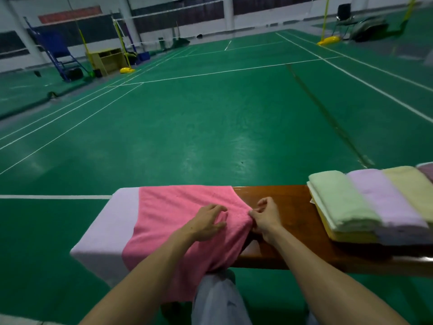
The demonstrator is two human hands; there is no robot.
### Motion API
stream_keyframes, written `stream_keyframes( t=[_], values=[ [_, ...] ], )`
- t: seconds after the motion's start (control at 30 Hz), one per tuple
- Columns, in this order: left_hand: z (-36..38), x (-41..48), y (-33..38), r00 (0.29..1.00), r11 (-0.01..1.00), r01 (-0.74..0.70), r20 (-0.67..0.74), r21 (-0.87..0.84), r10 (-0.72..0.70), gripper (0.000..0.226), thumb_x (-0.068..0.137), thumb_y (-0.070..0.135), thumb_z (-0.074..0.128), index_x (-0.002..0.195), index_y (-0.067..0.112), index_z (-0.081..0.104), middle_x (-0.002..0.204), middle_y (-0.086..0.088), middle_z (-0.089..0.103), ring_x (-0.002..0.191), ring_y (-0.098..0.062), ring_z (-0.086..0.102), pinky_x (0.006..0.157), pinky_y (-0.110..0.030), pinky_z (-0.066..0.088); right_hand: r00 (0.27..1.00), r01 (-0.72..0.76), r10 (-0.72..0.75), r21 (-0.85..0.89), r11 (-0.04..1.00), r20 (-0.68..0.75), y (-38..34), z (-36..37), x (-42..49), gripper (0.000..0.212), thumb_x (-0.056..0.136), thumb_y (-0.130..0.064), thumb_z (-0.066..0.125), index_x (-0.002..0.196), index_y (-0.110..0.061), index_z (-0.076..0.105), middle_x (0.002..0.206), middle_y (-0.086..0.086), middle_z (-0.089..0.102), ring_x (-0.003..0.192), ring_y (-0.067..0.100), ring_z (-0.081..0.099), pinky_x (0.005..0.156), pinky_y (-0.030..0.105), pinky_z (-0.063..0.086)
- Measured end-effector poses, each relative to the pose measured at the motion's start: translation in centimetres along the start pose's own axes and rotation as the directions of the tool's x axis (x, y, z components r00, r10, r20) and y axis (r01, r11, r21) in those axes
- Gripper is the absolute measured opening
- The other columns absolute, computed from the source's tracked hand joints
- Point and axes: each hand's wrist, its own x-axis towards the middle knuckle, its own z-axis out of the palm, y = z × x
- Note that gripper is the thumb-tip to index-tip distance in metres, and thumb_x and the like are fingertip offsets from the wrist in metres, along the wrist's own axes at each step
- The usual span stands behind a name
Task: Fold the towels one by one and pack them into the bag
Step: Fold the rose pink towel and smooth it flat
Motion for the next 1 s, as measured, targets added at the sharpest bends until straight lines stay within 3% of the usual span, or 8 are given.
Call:
stream_keyframes(
  t=[0.17, 0.37, 0.47, 0.57, 0.7, 0.8, 0.9, 1.0],
  values=[
    [3.2, 2.5, 4.0, 0.996, 0.999, -0.052, 0.072, 0.003, 0.051, 0.044, 0.095, 0.033, 0.052, 0.137, 0.020, 0.046, 0.143, -0.003, 0.046, 0.128, -0.020, 0.042, 0.106, -0.029, 0.029, 0.997, -0.032, 0.032, 0.000, 0.999, -0.067, 0.7, -5.1, 0.4, 0.027, 0.090, 0.003, 0.063, 0.105, -0.011, 0.045, 0.099, 0.010, 0.054, 0.082, 0.020, 0.055, 0.056, 0.038, 0.058],
    [5.0, 5.0, 8.3, 0.994, 0.995, -0.089, 0.054, -0.034, 0.090, 0.048, 0.097, 0.032, 0.050, 0.141, 0.018, 0.040, 0.148, -0.004, 0.040, 0.134, -0.019, 0.035, 0.111, -0.030, 0.023, 0.973, 0.031, -0.045, -0.067, 0.997, -0.226, 1.1, -9.0, 1.1, 0.029, 0.087, 0.002, 0.064, 0.087, -0.019, 0.044, 0.086, 0.006, 0.055, 0.076, 0.021, 0.053, 0.067, 0.041, 0.053],
    [5.7, 6.2, 10.6, 0.991, 0.992, -0.101, 0.078, -0.082, 0.107, 0.052, 0.097, 0.032, 0.050, 0.144, 0.017, 0.036, 0.149, -0.005, 0.039, 0.135, -0.021, 0.036, 0.112, -0.031, 0.023, 0.950, 0.076, -0.105, -0.108, 0.991, -0.294, 0.7, -10.4, 1.1, 0.024, 0.087, 0.000, 0.065, 0.090, -0.015, 0.046, 0.086, 0.003, 0.055, 0.080, 0.021, 0.054, 0.075, 0.035, 0.049],
    [6.4, 7.3, 12.8, 0.982, 0.984, -0.108, 0.137, -0.139, 0.128, 0.059, 0.095, 0.030, 0.052, 0.148, 0.013, 0.031, 0.150, -0.008, 0.038, 0.136, -0.025, 0.037, 0.112, -0.033, 0.026, 0.935, 0.124, -0.152, -0.106, 0.987, -0.320, 0.6, -11.4, 1.3, 0.023, 0.085, 0.002, 0.064, 0.090, -0.013, 0.047, 0.082, 0.003, 0.056, 0.076, 0.020, 0.054, 0.069, 0.029, 0.045],
    [6.0, 8.5, 14.3, 0.981, 0.943, -0.113, 0.117, -0.314, 0.156, 0.068, 0.086, 0.019, 0.060, 0.147, 0.009, 0.030, 0.148, -0.014, 0.035, 0.132, -0.028, 0.039, 0.110, -0.034, 0.033, 0.946, 0.153, -0.181, -0.122, 0.981, -0.269, 0.8, -11.9, 1.3, 0.025, 0.085, 0.002, 0.065, 0.090, -0.014, 0.046, 0.076, 0.001, 0.053, 0.070, 0.018, 0.050, 0.060, 0.023, 0.039],
    [4.7, 9.5, 14.8, 0.973, 0.933, -0.201, 0.047, -0.300, 0.225, 0.058, 0.083, 0.006, 0.061, 0.139, 0.010, 0.045, 0.140, -0.013, 0.036, 0.121, -0.025, 0.046, 0.100, -0.020, 0.036, 0.958, 0.167, -0.188, -0.112, 0.980, -0.217, 0.9, -11.7, 1.4, 0.028, 0.085, -0.002, 0.068, 0.084, -0.018, 0.045, 0.077, -0.001, 0.055, 0.072, 0.017, 0.054, 0.061, 0.021, 0.043],
    [3.2, 10.0, 15.1, 0.930, 0.938, -0.282, 0.182, -0.202, 0.319, 0.048, 0.078, 0.002, 0.056, 0.126, 0.003, 0.057, 0.133, -0.013, 0.048, 0.114, -0.021, 0.049, 0.091, -0.010, 0.030, 0.978, 0.169, -0.171, -0.028, 0.985, -0.119, 1.1, -11.3, 1.2, 0.031, 0.083, -0.001, 0.070, 0.084, -0.019, 0.046, 0.086, 0.009, 0.064, 0.081, 0.024, 0.065, 0.075, 0.038, 0.053],
    [1.8, 10.0, 14.6, 0.912, 0.952, -0.260, 0.283, -0.162, 0.297, 0.044, 0.077, -0.001, 0.060, 0.121, 0.003, 0.059, 0.120, -0.010, 0.056, 0.098, -0.018, 0.050, 0.076, -0.014, 0.034, 0.988, 0.154, -0.154, 0.041, 0.987, 0.004, 1.1, -10.8, 0.8, 0.031, 0.085, 0.000, 0.070, 0.086, -0.017, 0.044, 0.079, 0.013, 0.062, 0.062, 0.013, 0.059, 0.055, 0.025, 0.049]
  ],
)
